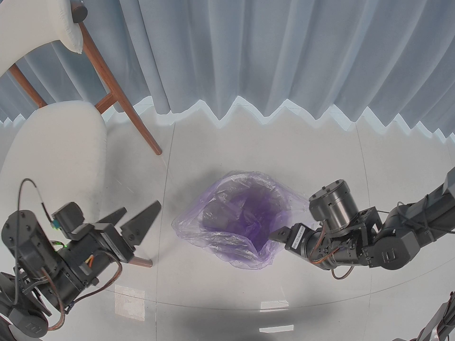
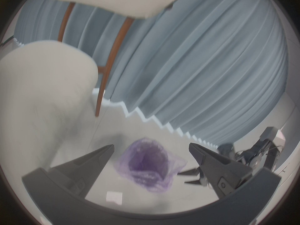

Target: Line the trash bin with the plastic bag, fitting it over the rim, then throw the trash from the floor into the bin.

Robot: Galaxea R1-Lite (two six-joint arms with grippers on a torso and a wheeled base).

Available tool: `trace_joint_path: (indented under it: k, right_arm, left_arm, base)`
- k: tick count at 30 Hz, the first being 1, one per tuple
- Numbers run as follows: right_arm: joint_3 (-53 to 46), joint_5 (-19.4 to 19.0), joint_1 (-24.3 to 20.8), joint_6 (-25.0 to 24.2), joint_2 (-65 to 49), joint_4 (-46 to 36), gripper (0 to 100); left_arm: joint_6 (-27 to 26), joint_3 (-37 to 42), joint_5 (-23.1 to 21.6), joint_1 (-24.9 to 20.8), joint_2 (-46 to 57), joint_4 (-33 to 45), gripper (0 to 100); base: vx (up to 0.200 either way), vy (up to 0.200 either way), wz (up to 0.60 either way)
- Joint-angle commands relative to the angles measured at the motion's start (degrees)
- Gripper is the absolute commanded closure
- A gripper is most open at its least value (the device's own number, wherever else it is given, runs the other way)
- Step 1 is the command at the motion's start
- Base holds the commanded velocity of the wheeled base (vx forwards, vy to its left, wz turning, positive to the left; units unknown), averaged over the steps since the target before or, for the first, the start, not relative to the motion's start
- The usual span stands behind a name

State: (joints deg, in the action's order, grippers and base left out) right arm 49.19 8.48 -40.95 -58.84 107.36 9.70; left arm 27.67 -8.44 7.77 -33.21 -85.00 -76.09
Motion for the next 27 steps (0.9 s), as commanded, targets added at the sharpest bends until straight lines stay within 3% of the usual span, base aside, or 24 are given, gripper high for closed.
trace_joint_path:
  k: [1, 7, 11, 27]
  right_arm:
    - [-0.9, 0.0, 6.0, 0.7, -5.8, 1.8, 0]
    - [0.0, -0.5, 11.9, 4.6, -5.6, 2.2, 0]
    - [-0.2, -3.4, 13.9, 5.0, -4.7, 2.2, 0]
    - [3.7, -3.8, 15.2, 7.1, 5.4, 8.4, 0]
  left_arm:
    - [5.4, -10.2, 0.1, -4.1, -5.2, 15.6, 0]
    - [13.4, -21.7, 0.1, -4.1, -9.0, 33.6, 0]
    - [15.7, -26.3, 0.0, -3.9, -13.3, 41.8, 0]
    - [22.6, -35.5, 0.1, -3.1, -29.7, 42.5, 0]
  base:
    - [0.0, 0.0, 0.0]
    - [0.0, 0.0, 0.0]
    - [0.0, 0.0, 0.0]
    - [0.0, 0.0, 0.0]
